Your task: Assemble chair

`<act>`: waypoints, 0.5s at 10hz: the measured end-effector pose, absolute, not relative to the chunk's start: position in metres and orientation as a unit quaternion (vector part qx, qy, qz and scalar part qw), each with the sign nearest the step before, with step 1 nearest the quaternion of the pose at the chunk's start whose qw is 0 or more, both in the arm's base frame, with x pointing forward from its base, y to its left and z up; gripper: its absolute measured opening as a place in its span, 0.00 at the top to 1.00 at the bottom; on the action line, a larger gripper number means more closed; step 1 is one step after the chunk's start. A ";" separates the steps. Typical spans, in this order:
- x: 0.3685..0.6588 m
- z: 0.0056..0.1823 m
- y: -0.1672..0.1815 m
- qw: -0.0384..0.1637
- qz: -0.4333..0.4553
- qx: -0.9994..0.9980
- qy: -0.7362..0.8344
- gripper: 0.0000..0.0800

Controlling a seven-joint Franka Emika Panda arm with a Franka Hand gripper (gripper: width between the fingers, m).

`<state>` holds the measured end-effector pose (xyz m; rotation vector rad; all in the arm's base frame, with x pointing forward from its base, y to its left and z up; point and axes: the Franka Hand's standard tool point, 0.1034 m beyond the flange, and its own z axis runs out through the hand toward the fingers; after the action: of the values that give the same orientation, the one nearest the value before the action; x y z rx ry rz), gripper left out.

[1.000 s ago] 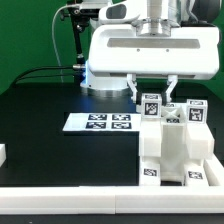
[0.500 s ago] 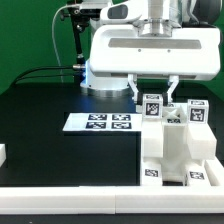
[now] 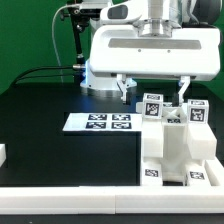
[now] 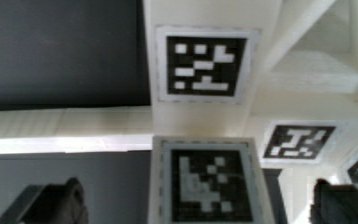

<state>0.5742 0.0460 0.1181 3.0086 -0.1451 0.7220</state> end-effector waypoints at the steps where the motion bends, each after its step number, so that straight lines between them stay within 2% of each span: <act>1: 0.574 0.118 0.047 0.013 0.197 0.979 -0.052 0.19; 3: 0.581 0.126 0.046 -0.007 0.102 0.992 -0.068 0.19; 5: 0.578 0.121 0.047 -0.013 0.037 0.996 -0.076 0.19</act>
Offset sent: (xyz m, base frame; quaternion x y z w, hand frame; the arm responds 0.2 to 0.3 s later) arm 0.0091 -0.0002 -0.0005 -0.0055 -0.1691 0.0288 0.9852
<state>0.5784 0.0468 0.1211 3.1571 -0.2401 0.1170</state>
